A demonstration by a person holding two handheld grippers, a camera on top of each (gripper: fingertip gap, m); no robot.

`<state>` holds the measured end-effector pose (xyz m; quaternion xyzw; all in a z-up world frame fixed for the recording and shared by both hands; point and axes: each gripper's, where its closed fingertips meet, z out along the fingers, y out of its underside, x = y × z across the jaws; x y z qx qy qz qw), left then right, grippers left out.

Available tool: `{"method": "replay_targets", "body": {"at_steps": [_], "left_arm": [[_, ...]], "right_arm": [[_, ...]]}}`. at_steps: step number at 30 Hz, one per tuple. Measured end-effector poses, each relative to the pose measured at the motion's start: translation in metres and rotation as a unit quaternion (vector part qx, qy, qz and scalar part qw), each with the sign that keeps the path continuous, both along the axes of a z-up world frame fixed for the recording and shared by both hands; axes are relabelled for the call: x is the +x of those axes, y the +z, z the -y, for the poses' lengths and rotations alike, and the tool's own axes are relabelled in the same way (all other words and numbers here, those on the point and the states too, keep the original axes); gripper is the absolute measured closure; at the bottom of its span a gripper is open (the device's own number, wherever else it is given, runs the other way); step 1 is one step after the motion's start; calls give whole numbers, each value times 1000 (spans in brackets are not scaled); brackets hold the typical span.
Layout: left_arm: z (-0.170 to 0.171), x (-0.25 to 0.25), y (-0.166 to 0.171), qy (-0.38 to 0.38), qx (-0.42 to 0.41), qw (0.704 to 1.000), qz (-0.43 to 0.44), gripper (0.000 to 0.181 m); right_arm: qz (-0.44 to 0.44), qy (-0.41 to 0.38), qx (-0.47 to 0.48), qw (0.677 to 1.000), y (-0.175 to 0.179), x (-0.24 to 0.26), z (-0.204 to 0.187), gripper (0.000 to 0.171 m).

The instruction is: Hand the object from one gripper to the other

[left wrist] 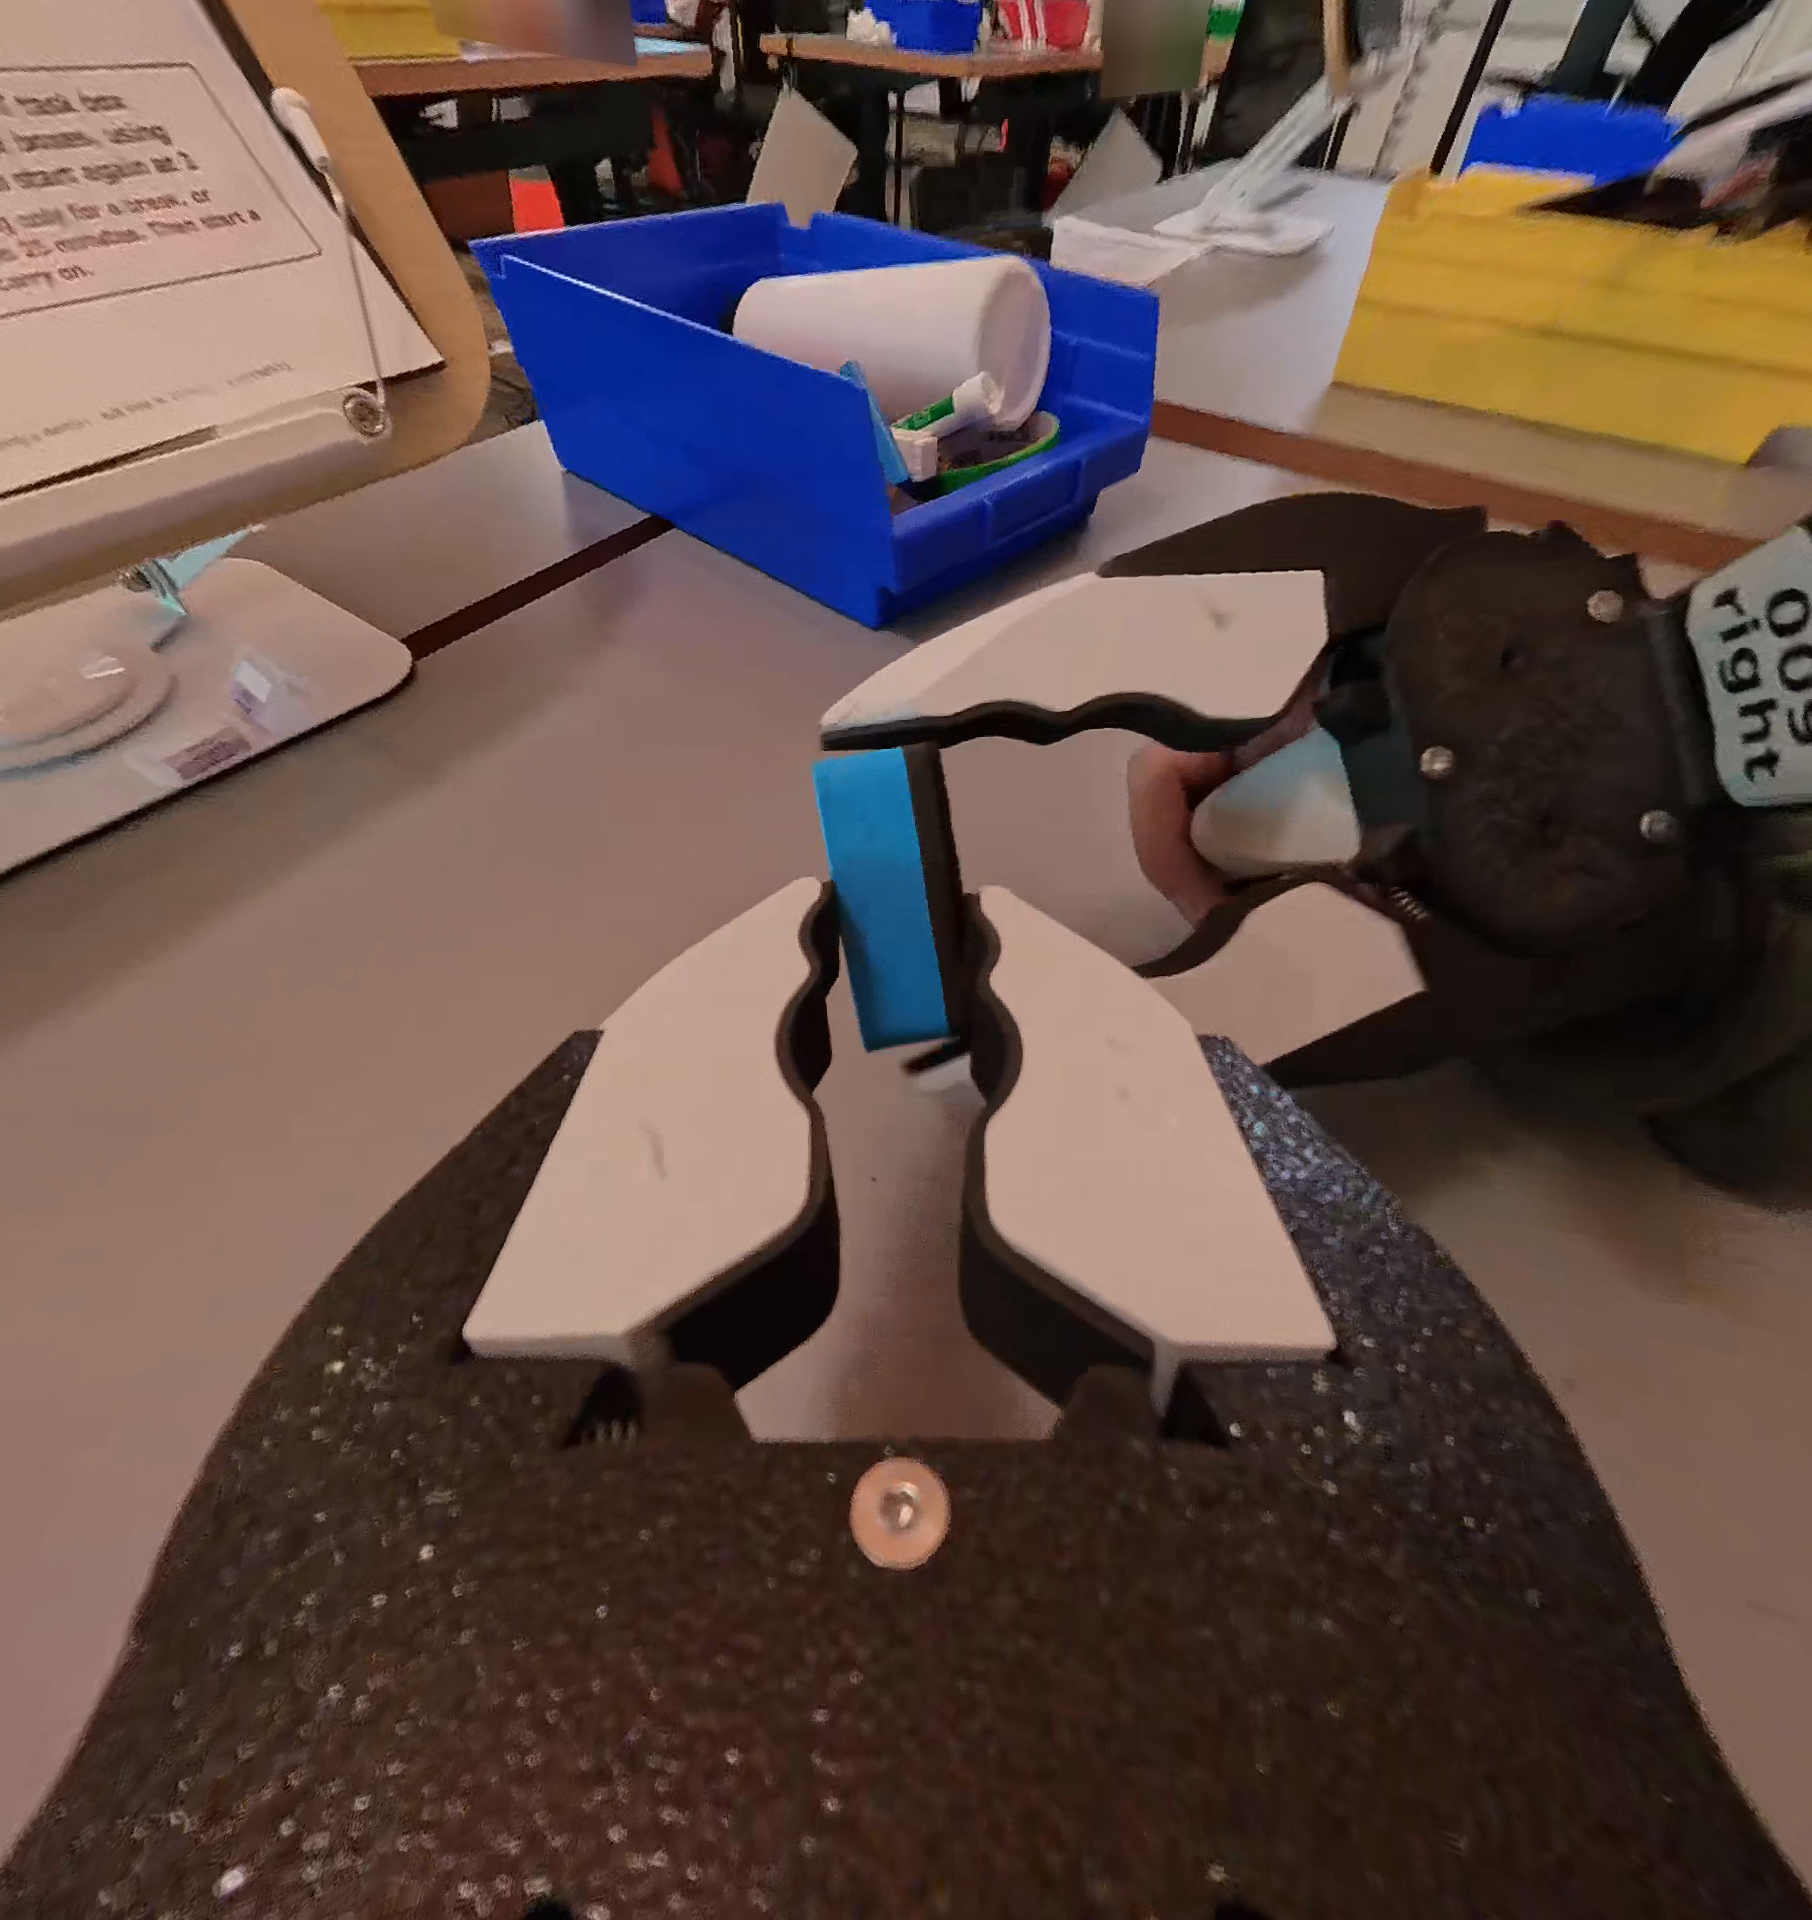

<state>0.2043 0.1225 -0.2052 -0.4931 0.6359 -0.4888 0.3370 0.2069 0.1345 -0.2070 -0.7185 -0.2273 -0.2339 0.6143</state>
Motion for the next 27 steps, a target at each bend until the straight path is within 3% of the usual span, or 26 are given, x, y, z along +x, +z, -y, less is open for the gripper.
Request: {"method": "replay_targets", "body": {"at_steps": [2,4,6,9,11,14,18,22,23,27], "left_arm": [[-6,-4,8,-12,-38,999,25,159],[-8,-12,25,-51,-83,992,78,159],[-4,-26,42,-110,-141,976,122,159],[-6,-35,55,-145,-228,952,145,159],[-6,-36,59,-156,-278,936,148,159],[-6,-33,55,-154,-302,930,140,159],[-8,-29,50,-140,-299,935,127,159],[-12,-26,41,-118,-243,955,121,156],[-13,-25,40,-110,-209,963,128,146],[-16,-31,33,-82,52,982,162,110]], "right_arm": [[-113,57,30,991,14,-8,5,99],[-269,113,39,956,27,-10,10,90],[-413,168,34,894,37,-11,15,84],[-553,267,35,789,52,-21,25,103],[-588,297,23,752,54,-29,26,116],[-602,289,5,744,47,-35,21,141],[-619,269,5,738,40,-31,15,149],[-651,252,-31,716,33,-28,12,150],[-667,247,-39,702,31,-26,12,150],[-722,217,-89,651,16,-21,13,150]]}}
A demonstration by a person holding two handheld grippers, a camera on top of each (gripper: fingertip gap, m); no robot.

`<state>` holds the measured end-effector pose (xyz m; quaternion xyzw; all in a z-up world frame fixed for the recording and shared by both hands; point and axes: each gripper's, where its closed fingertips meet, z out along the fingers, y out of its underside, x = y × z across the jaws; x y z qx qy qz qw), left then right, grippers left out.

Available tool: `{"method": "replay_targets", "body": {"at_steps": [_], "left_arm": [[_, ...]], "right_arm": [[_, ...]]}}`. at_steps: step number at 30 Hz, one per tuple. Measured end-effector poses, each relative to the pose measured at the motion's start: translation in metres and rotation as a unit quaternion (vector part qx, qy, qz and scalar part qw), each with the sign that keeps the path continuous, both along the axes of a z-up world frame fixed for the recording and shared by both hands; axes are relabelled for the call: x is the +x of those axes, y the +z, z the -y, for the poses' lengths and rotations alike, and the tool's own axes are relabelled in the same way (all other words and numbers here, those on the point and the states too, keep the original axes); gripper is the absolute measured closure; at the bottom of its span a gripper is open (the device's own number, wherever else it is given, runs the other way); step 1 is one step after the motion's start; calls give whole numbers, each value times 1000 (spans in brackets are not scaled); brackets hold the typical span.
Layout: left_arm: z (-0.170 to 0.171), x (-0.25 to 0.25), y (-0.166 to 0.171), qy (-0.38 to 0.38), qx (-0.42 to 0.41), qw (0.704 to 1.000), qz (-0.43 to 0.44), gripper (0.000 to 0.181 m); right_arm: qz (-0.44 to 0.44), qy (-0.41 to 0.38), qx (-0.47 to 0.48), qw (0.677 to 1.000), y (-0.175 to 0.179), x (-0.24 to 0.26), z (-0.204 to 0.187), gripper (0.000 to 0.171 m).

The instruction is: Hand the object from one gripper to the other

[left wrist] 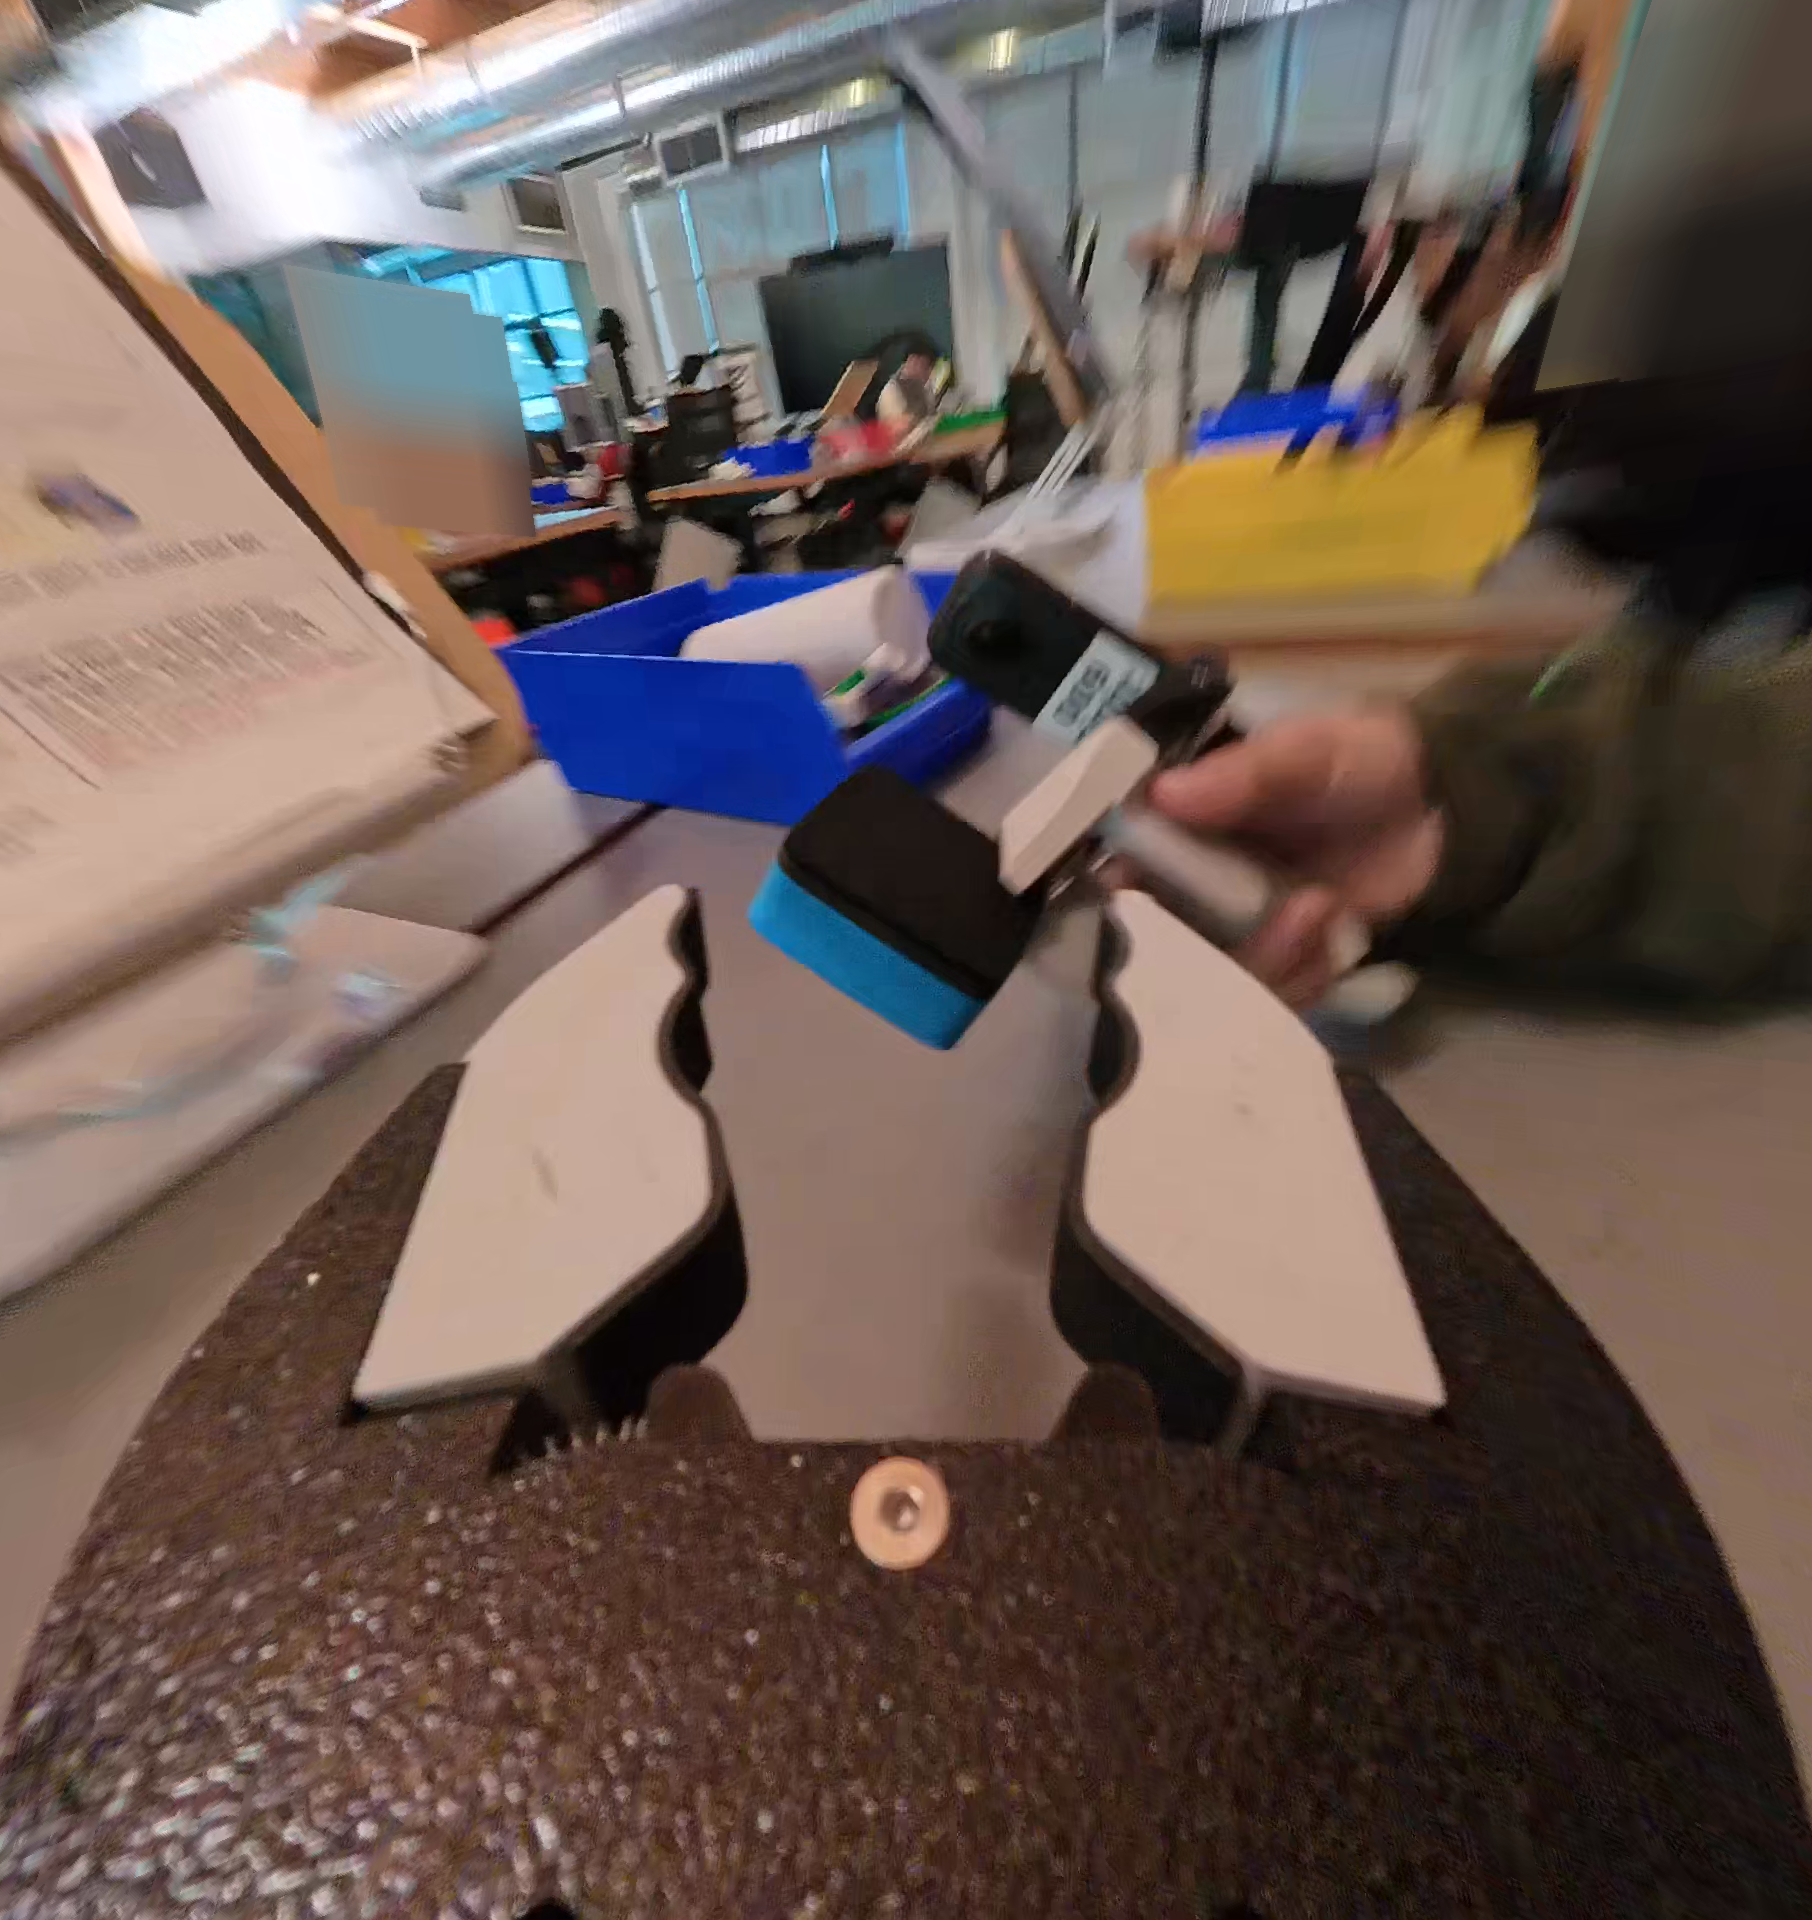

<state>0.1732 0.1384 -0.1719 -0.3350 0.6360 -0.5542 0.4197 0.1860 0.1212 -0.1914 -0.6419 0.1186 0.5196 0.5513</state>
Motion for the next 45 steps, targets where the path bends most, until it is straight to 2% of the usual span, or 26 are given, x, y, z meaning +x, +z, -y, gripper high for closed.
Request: {"method": "replay_targets", "body": {"at_steps": [2,4,6,12,16,18,21,25,28,33,37,42,45], "left_arm": [[-6,1,-6,50,124,991,22,94],[-4,1,-12,57,194,979,34,99],[-2,3,-16,61,227,971,42,110],[8,0,-24,19,228,973,36,128],[9,-1,-26,12,220,975,30,128],[8,0,-28,16,215,976,23,122],[9,1,-33,7,217,976,7,126],[10,1,-29,-3,147,989,-19,126],[5,-1,-22,-17,42,997,-56,127],[10,-10,-19,-89,-111,981,-134,127],[18,-13,-22,-115,-119,975,-145,127],[21,-13,-25,-118,-119,973,-155,127],[21,-13,-27,-118,-114,974,-160,127]], "right_arm": [[-19,23,-22,999,-5,-2,3,150],[-30,31,-37,998,-9,-4,3,149],[-29,50,-49,997,-13,-10,5,149],[-43,70,-55,995,-14,-15,7,150],[-47,79,-58,994,-15,-17,8,150],[-50,89,-56,993,-14,-19,9,150],[-42,91,-58,993,-16,-21,9,149],[-24,86,-28,996,-10,-19,9,144],[52,67,11,996,-3,-17,9,108],[240,-25,69,968,1,-9,5,82],[286,-51,93,952,4,-9,3,91],[278,-17,119,953,5,-18,7,119],[318,-25,127,939,2,-19,7,119]]}}
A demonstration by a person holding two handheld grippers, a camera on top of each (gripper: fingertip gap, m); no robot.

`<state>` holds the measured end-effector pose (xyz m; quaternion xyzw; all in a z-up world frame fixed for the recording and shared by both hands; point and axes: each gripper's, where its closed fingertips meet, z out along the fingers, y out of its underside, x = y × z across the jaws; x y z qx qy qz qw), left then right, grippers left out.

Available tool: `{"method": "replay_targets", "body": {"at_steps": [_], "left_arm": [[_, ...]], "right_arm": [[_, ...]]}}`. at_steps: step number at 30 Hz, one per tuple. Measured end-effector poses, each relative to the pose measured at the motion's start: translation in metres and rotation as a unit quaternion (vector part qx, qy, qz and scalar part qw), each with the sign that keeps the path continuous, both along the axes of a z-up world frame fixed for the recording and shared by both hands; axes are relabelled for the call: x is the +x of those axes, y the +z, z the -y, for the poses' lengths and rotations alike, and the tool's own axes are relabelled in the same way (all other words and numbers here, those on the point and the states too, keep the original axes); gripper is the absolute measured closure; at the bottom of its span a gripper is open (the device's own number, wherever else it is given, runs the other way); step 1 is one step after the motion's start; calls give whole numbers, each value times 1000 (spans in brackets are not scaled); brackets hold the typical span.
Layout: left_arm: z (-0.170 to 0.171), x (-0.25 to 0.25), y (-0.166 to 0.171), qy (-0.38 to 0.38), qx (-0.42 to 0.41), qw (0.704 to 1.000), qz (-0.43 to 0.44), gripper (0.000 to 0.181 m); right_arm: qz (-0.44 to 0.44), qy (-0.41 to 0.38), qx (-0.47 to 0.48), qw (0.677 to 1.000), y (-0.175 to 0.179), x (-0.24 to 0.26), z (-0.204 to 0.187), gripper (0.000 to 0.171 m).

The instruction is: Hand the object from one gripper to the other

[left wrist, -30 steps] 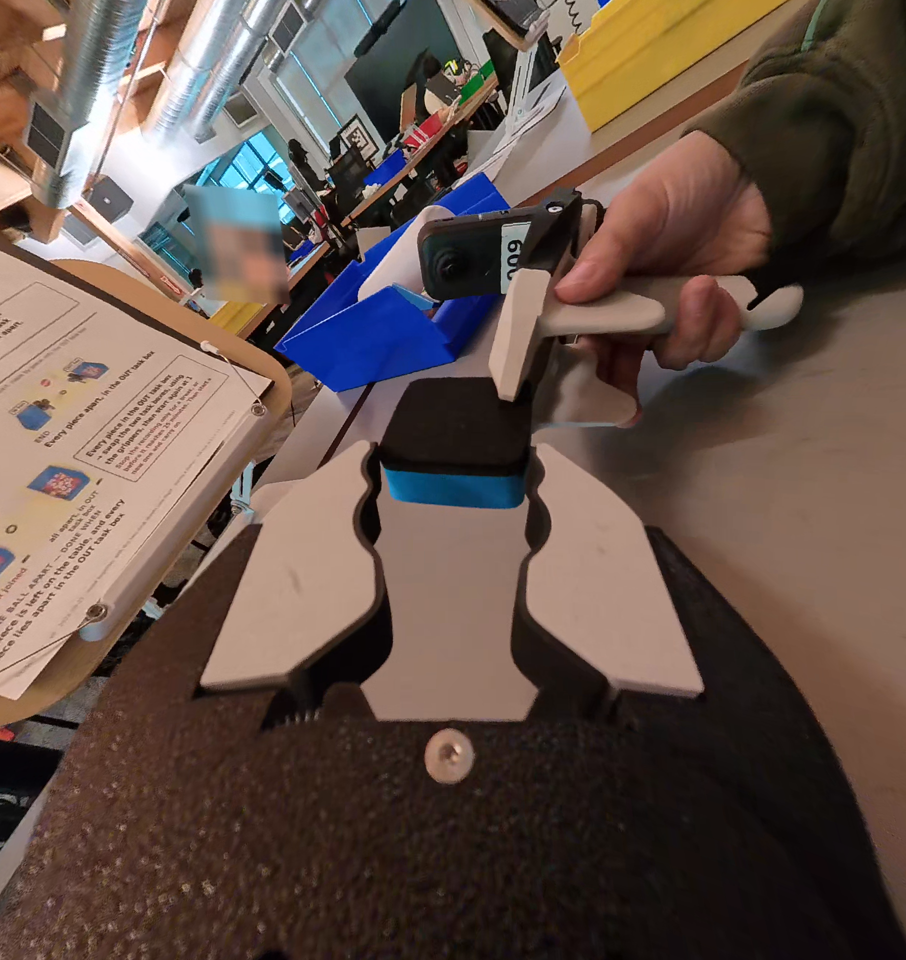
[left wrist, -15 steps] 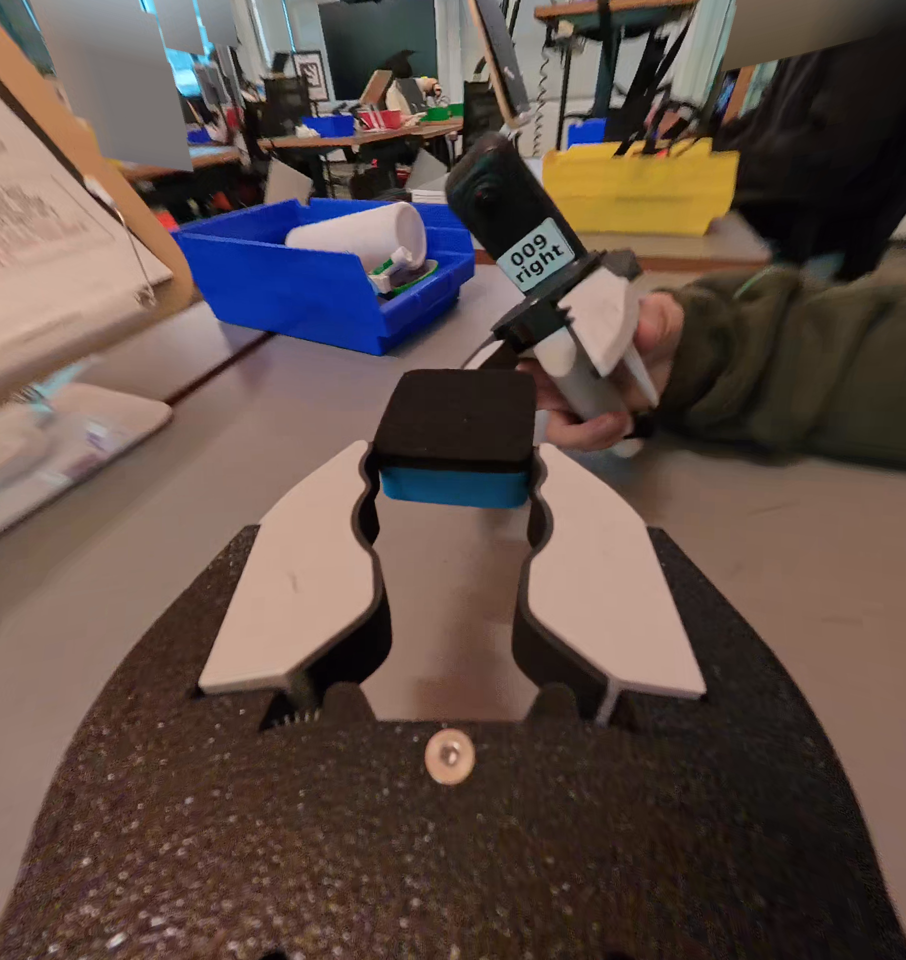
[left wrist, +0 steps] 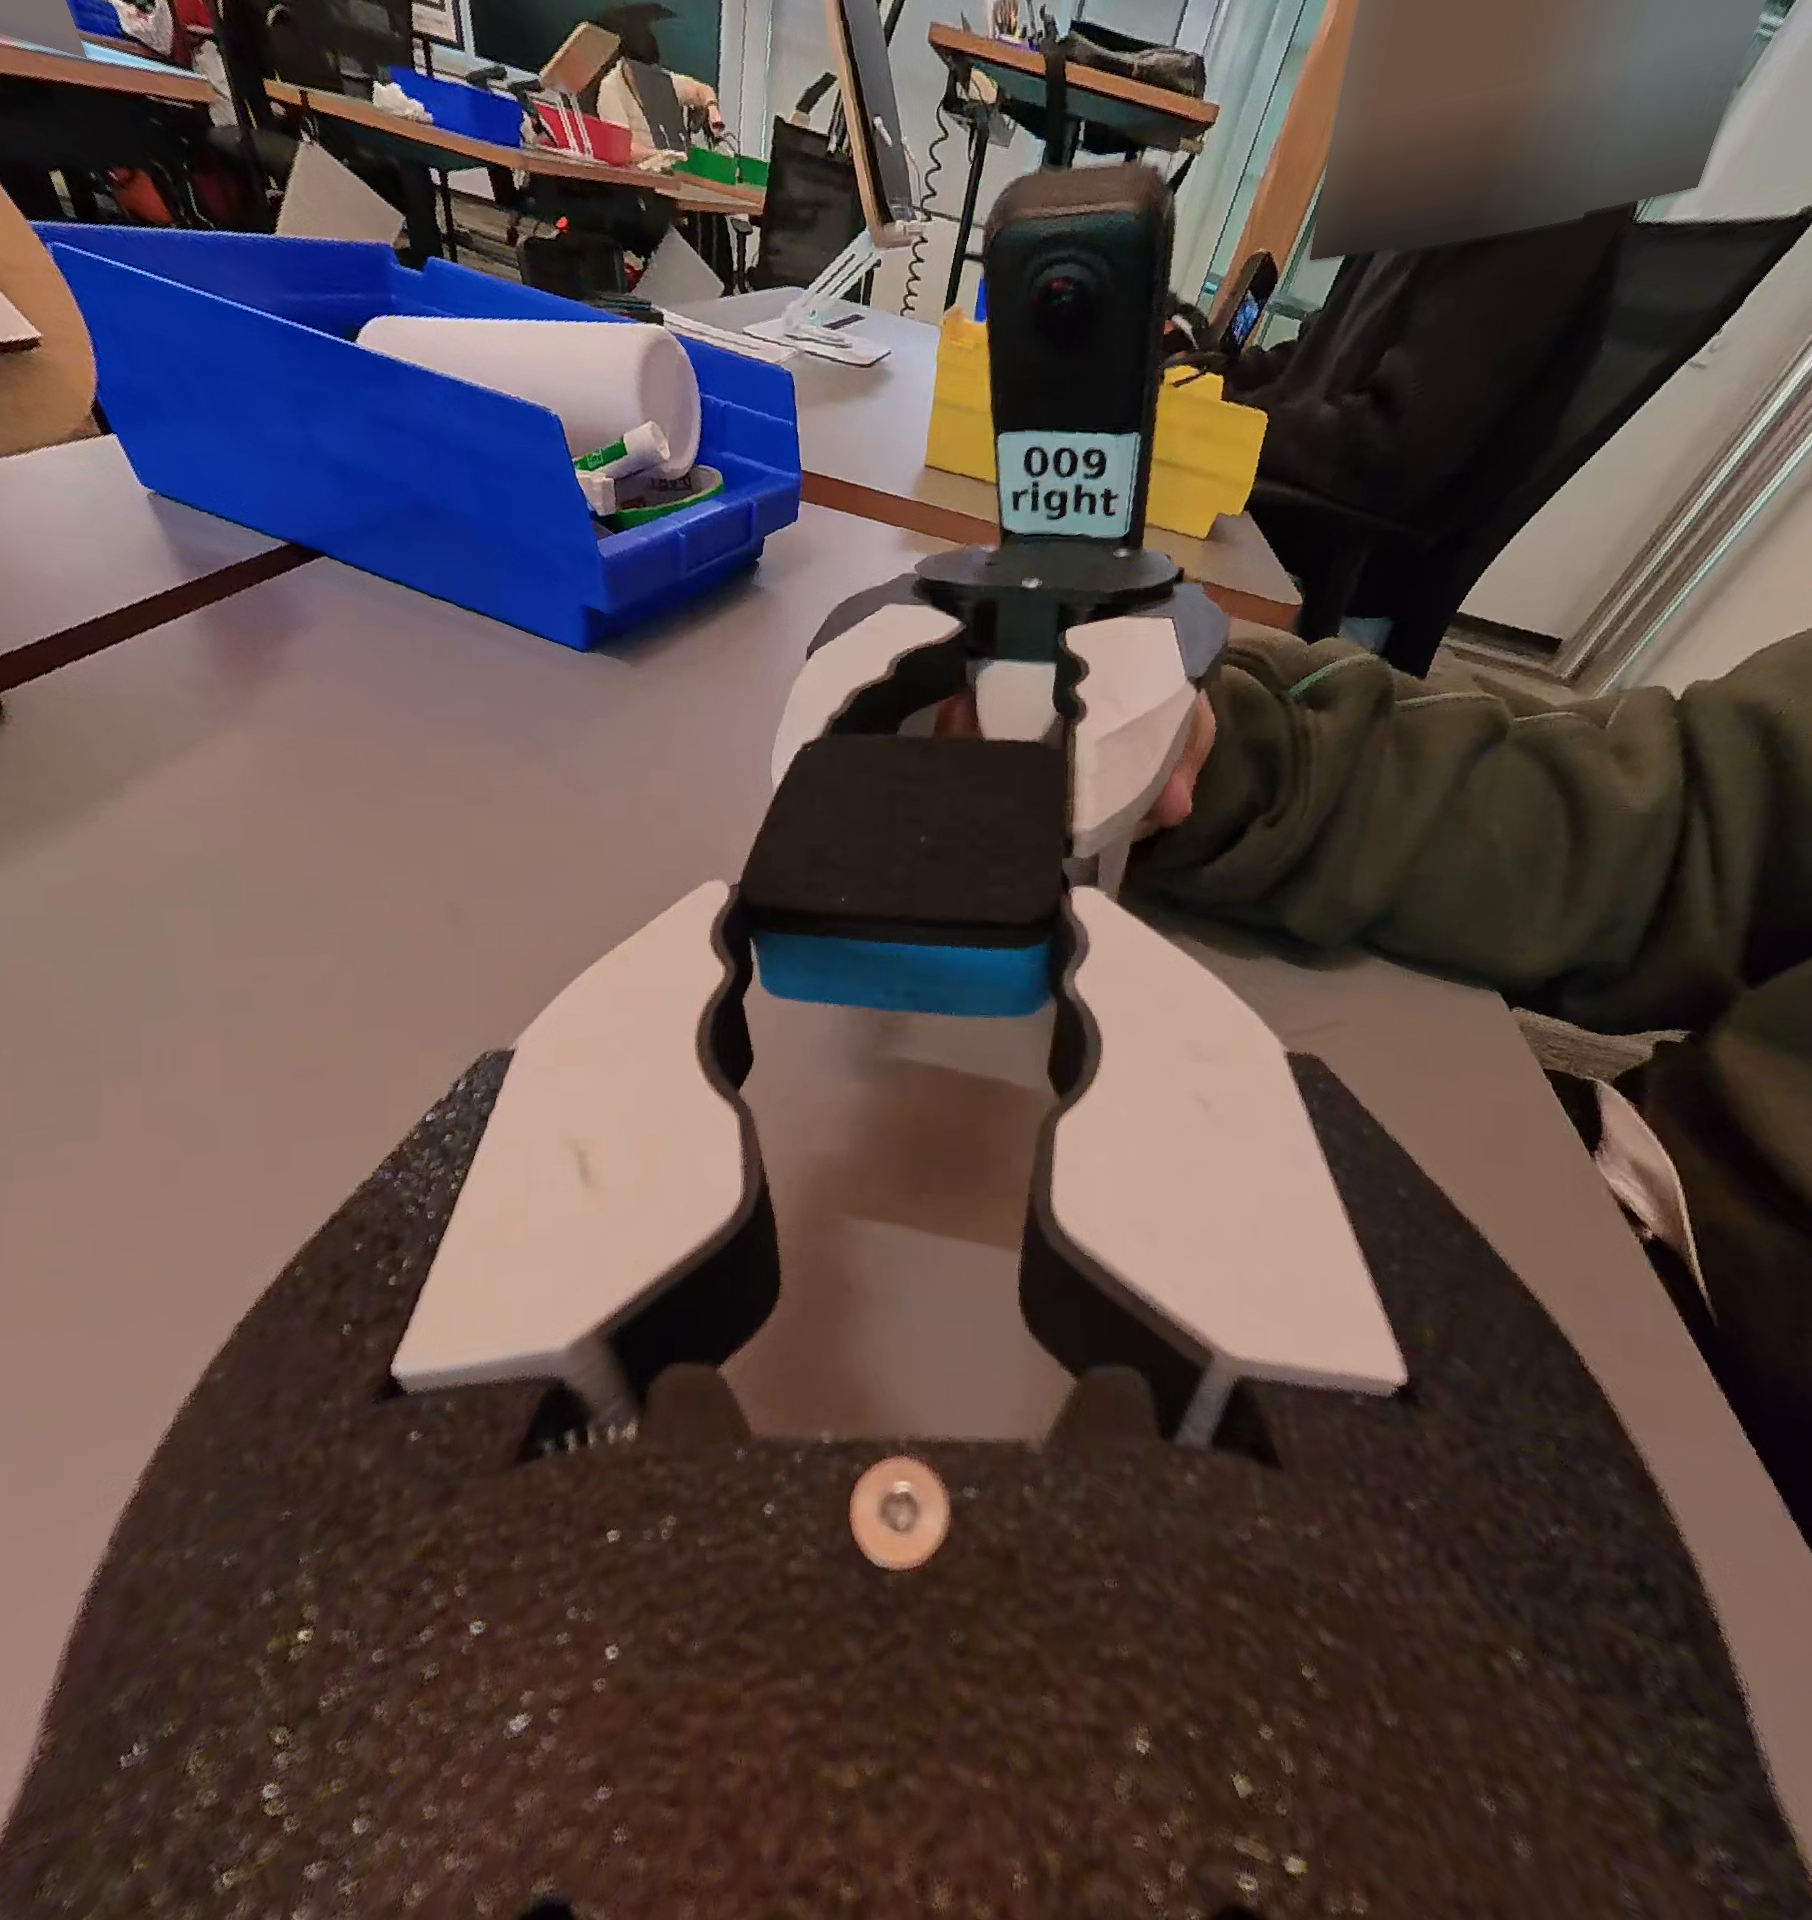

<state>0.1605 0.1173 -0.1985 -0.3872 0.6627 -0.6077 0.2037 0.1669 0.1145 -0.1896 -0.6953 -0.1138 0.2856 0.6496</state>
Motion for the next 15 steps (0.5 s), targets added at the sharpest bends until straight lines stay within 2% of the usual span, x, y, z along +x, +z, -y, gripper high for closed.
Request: {"method": "replay_targets", "body": {"at_steps": [4,6,9,12,15], "left_arm": [[0,1,0,6,11,1000,9,126],[-7,7,3,40,24,998,37,126],[-13,9,10,85,131,980,126,113],[-9,11,10,101,262,939,198,116],[-1,13,7,95,289,928,215,127]], "right_arm": [[1,11,-21,1000,-2,0,0,119],[-26,-6,-39,999,-2,7,-3,120],[-154,-20,-74,985,1,23,-6,119],[-255,4,-118,960,-4,32,-2,120],[-293,31,-149,944,-10,31,1,120]]}}
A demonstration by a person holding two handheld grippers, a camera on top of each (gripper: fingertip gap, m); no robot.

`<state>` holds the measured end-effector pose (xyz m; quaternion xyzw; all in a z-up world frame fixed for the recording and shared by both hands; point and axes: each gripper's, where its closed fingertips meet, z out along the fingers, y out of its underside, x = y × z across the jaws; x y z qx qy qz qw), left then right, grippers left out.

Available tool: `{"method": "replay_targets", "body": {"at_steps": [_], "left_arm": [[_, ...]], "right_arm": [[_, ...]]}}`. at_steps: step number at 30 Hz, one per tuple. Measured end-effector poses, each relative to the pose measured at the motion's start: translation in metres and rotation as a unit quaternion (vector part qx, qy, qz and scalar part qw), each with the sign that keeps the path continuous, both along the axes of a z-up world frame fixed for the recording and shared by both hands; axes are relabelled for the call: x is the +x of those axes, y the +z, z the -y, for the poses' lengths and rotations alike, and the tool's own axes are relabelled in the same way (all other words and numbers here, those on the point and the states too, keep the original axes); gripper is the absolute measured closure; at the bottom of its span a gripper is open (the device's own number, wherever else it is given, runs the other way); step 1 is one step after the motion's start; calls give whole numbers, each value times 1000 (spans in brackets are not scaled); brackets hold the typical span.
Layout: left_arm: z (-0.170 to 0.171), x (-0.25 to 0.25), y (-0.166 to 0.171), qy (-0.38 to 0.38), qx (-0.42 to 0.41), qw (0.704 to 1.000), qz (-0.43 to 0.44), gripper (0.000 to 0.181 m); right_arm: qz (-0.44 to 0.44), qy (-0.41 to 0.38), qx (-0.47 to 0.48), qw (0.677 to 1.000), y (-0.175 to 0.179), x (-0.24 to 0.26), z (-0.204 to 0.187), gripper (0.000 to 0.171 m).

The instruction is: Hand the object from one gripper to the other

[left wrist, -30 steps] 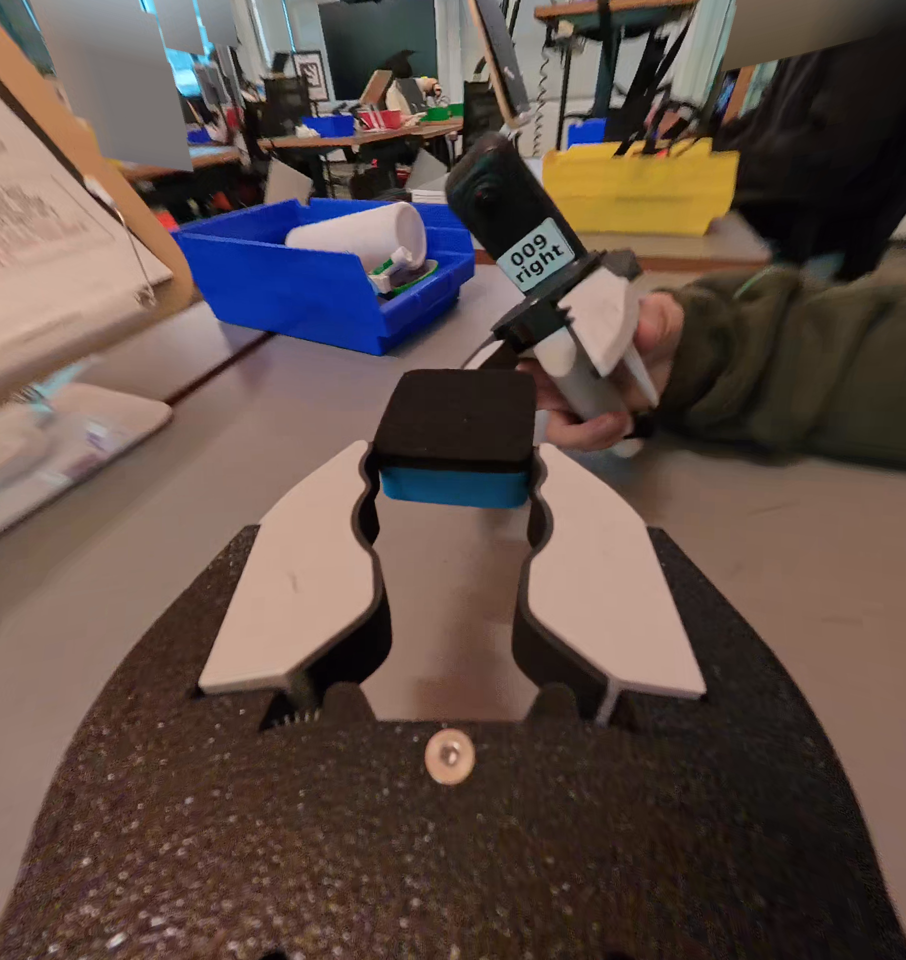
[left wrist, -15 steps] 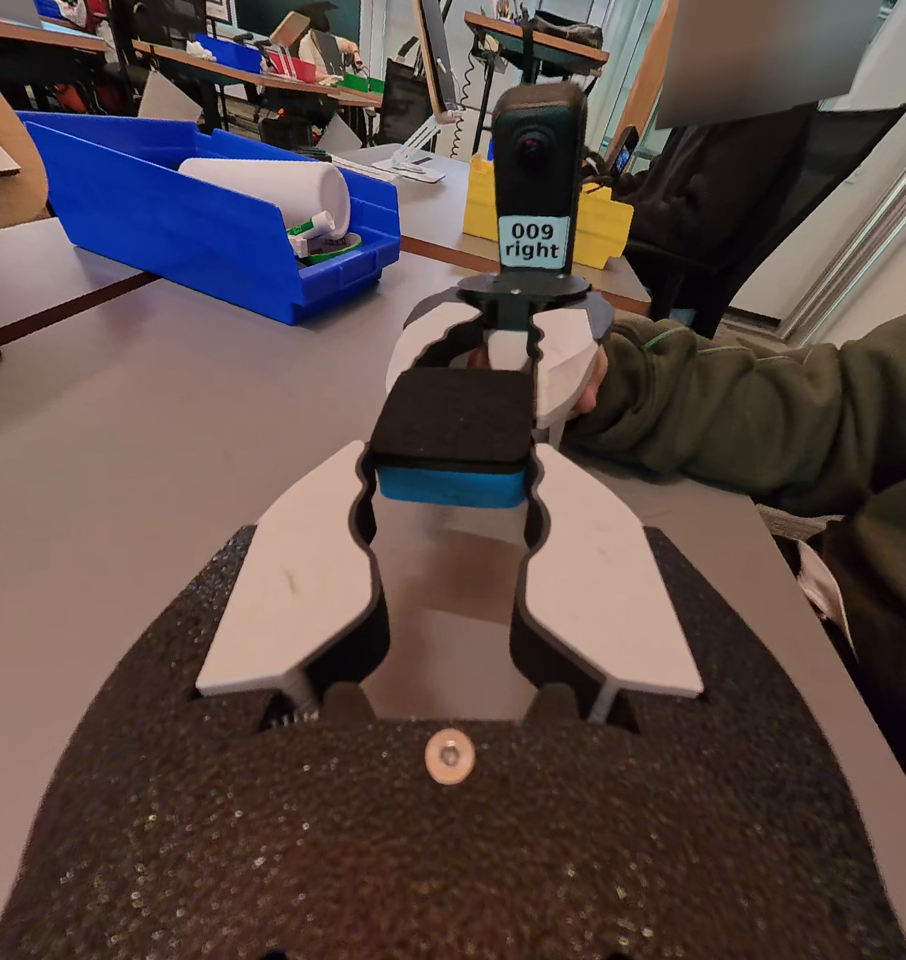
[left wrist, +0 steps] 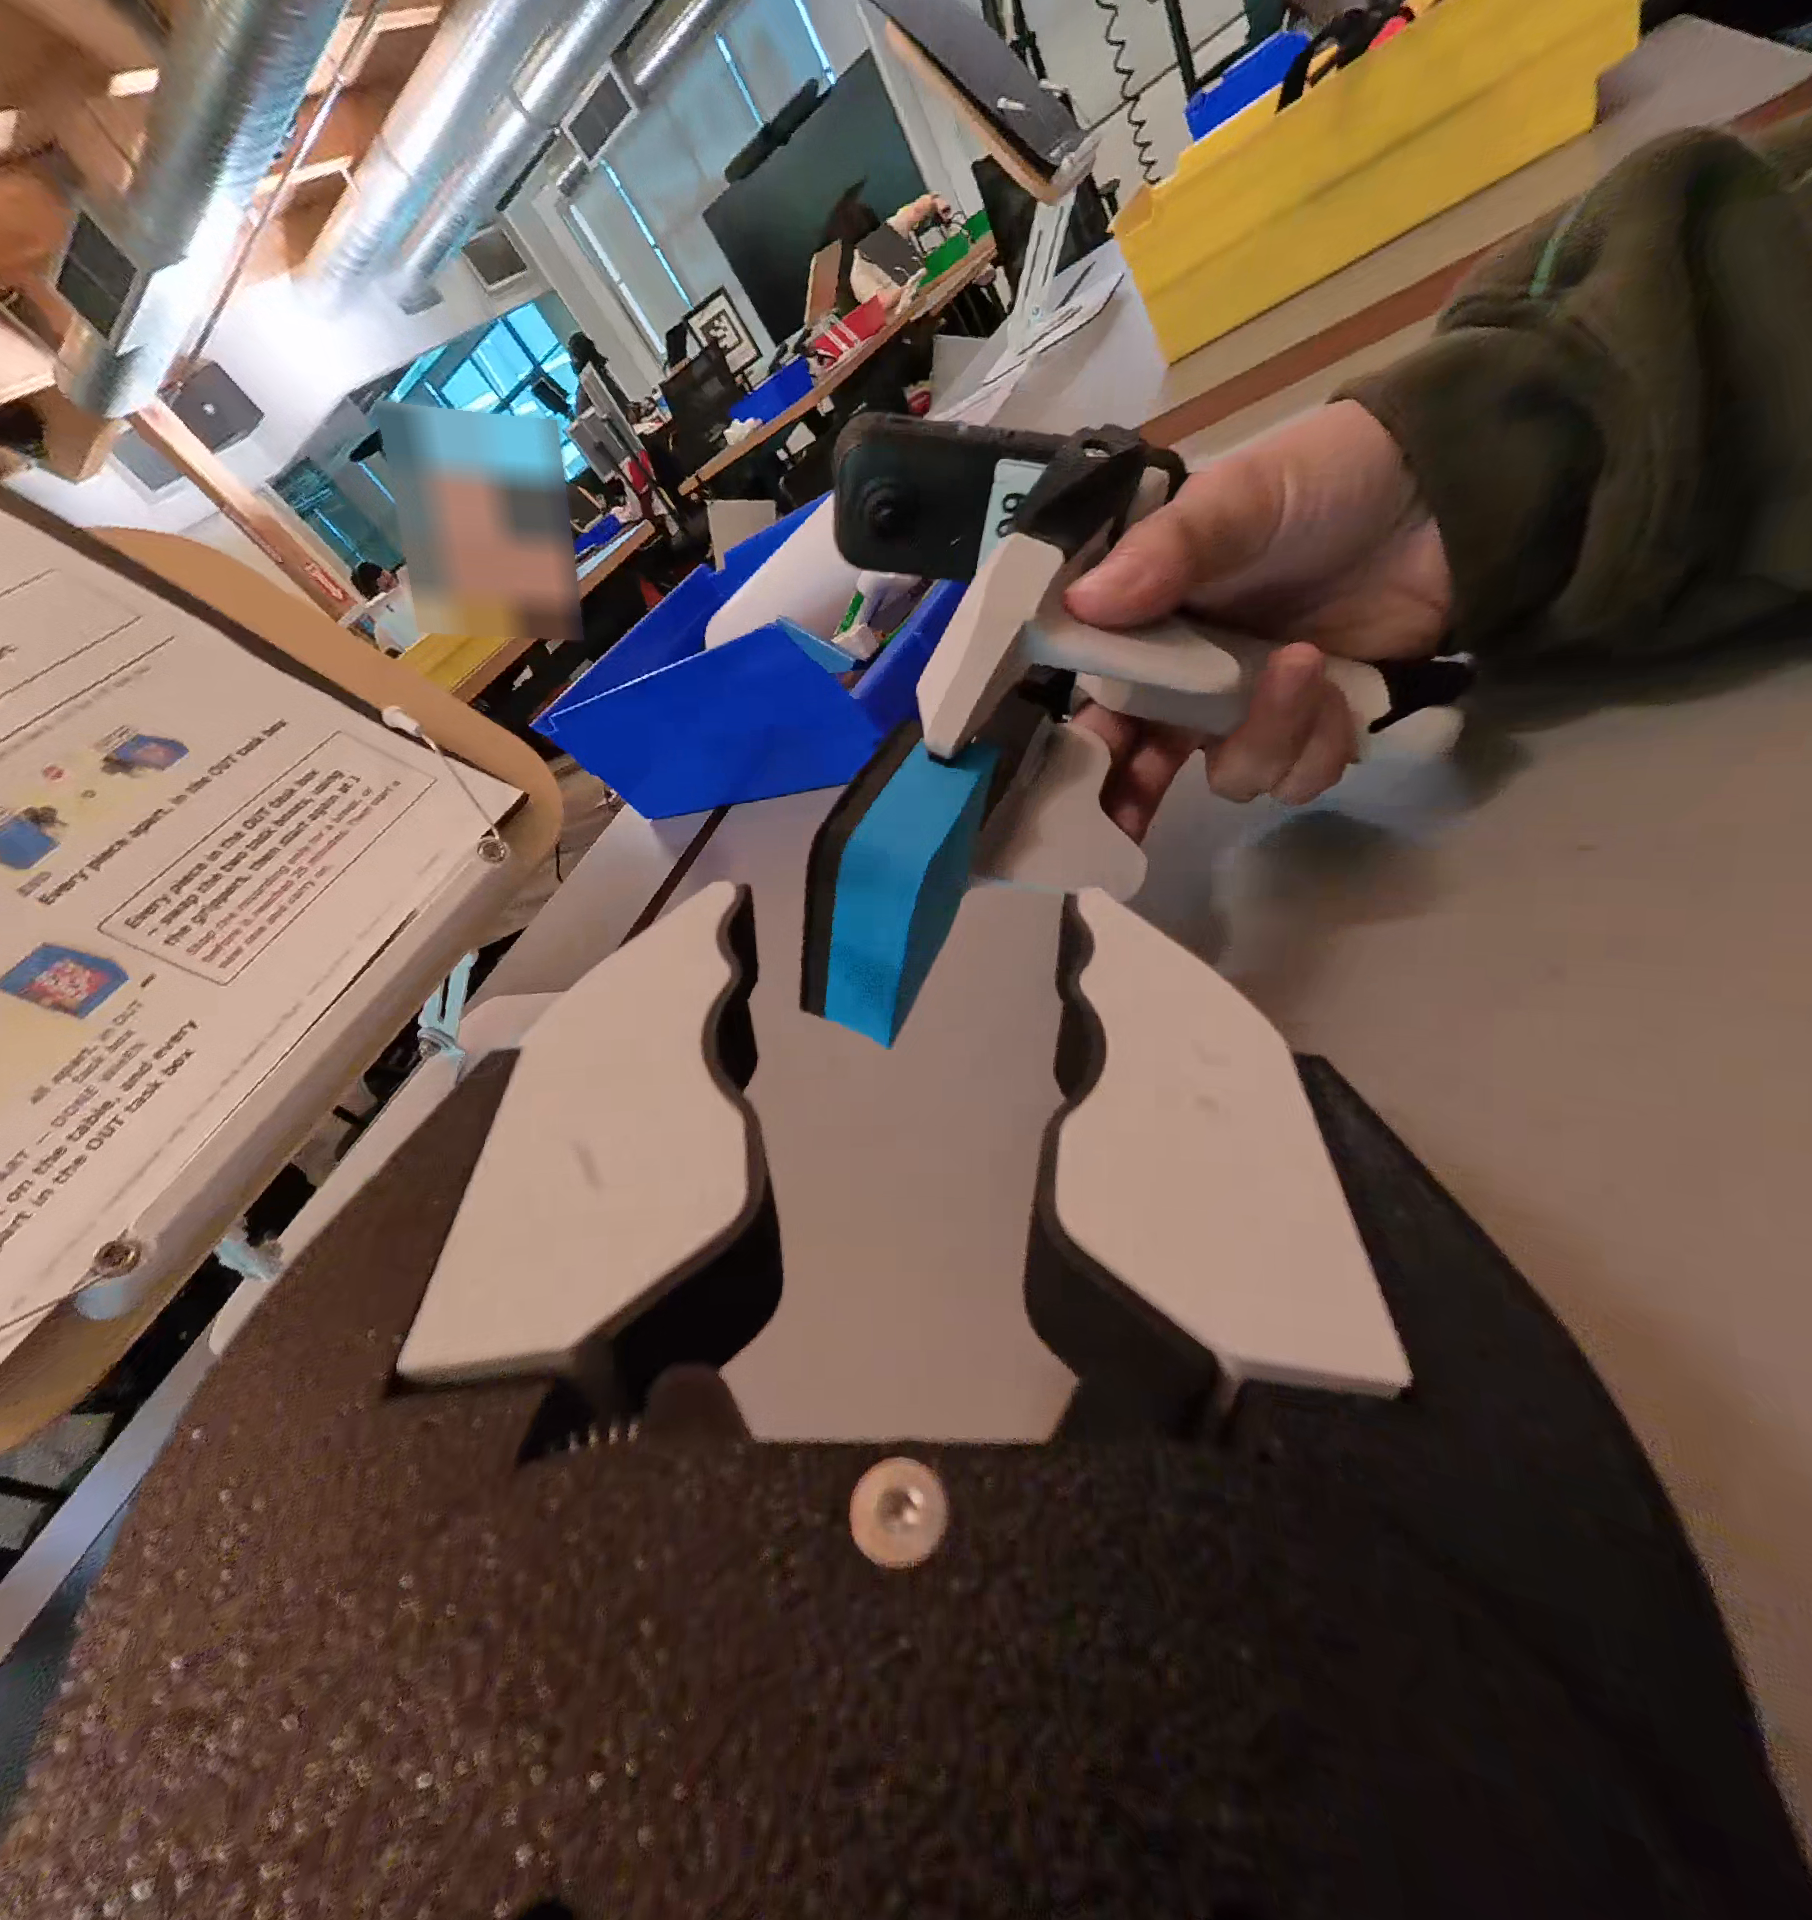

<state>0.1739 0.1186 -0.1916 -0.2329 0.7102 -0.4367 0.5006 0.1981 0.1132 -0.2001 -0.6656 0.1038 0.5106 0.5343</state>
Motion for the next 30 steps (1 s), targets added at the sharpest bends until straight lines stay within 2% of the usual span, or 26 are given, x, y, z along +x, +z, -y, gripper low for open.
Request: {"method": "replay_targets", "body": {"at_steps": [3,5,10,13,17,20,23,25,30], "left_arm": [[1,-1,-3,-5,14,1000,2,140],[1,-3,-2,-15,18,1000,3,157],[5,-7,-2,-42,-10,999,-21,160],[-2,-4,6,-28,-82,996,-38,160],[-16,-1,16,-8,-198,978,-71,160],[-12,-2,18,-36,-279,954,-107,160],[-6,-5,13,-70,-319,933,-149,160],[-4,-6,11,-77,-327,928,-163,160],[-4,-8,14,-84,-310,938,-133,159]], "right_arm": [[-8,30,-9,999,-3,-9,2,119],[-11,42,-10,999,-2,-15,3,119],[-14,54,2,998,-3,-19,4,118],[43,2,36,998,3,-7,0,105],[187,-86,104,973,16,4,-3,105],[263,-124,166,942,28,0,-1,111],[300,-104,184,930,28,-9,2,131],[312,-89,190,927,27,-14,3,148],[279,-53,164,945,25,-17,4,152]]}}
